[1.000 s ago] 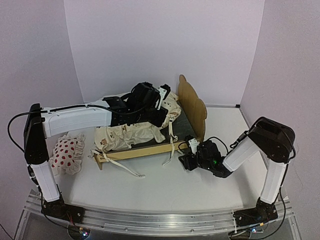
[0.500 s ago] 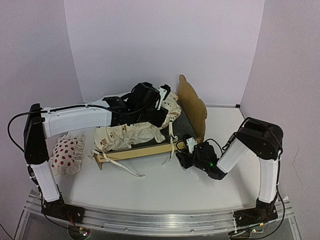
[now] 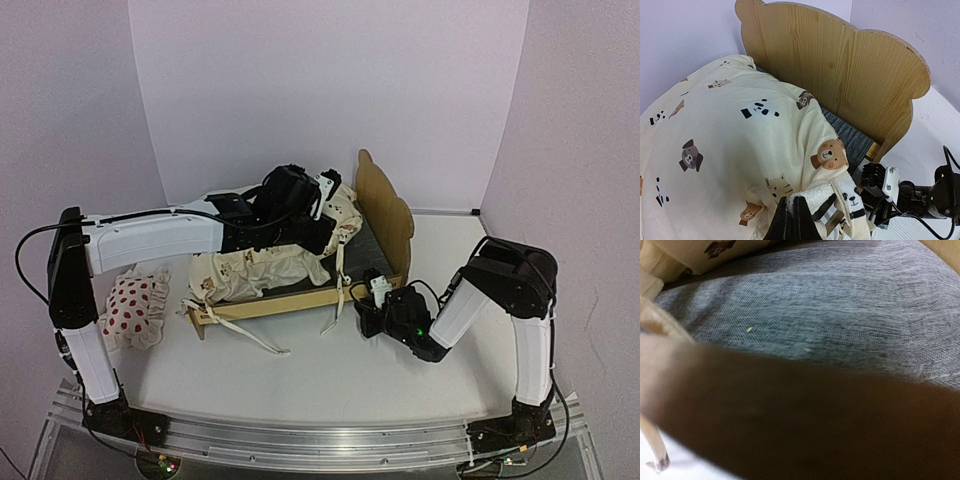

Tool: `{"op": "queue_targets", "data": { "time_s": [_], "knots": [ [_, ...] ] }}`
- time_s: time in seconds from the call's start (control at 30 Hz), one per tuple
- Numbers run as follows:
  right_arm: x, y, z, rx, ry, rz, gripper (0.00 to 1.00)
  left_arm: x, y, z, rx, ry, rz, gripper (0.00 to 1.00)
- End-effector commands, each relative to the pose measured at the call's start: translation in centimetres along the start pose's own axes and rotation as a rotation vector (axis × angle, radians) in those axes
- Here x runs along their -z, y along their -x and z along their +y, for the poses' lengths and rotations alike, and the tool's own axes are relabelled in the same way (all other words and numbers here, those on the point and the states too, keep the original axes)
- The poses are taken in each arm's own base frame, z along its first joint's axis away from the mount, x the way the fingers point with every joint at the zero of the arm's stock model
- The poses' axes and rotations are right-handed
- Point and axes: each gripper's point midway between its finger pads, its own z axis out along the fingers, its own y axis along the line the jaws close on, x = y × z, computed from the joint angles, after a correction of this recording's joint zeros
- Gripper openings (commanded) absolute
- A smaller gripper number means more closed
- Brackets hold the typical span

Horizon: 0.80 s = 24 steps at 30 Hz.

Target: Set up the pet bed

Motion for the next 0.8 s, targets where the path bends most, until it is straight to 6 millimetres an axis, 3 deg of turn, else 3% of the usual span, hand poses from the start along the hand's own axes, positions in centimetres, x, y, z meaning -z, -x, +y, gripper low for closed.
{"op": "queue_targets", "data": {
  "time_s": [0.0,0.43,0.77],
  "knots": [
    [0.4,0.1,0.8,-0.013,0.044,-0.003,0.0,1.2,2.5,0.6,0.013,0.017,-0.052,0.0],
    [6.1,-1.3,1.4,-0.107,0.138,0.073,0.0,-0.5,2.3,-0.3,0.014,-0.011,-0.041,0.0],
    [9.7,-3.2,0.9,-0.177,0.103,0.274,0.0,-4.9,1.9,-2.8,0.037,-0.075,-0.011,0.0]
  ]
}}
